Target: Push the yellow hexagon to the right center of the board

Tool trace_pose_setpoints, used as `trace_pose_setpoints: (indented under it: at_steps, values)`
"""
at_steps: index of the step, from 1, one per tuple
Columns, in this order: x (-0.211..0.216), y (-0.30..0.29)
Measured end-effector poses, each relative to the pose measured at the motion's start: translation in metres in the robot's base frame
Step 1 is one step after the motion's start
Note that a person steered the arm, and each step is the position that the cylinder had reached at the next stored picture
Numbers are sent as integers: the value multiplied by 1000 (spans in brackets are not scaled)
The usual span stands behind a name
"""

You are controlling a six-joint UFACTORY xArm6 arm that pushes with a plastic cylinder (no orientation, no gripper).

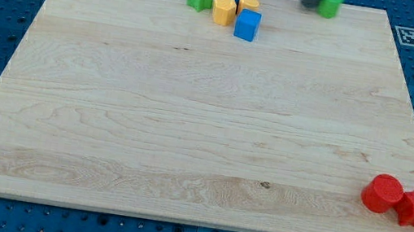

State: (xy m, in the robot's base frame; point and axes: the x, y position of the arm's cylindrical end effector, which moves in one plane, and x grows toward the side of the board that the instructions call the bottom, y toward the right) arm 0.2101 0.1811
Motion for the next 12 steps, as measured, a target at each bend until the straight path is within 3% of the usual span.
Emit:
trace_pose_setpoints:
  at_steps: [1,2,3,4,6,7,8,9,11,12]
  values:
    - [26,56]
    - [86,66]
    - [120,116]
    - [114,164]
    - [-17,138]
    - [-10,82]
    - [64,-29]
    - [91,-40]
    - [74,78]
    - [70,78]
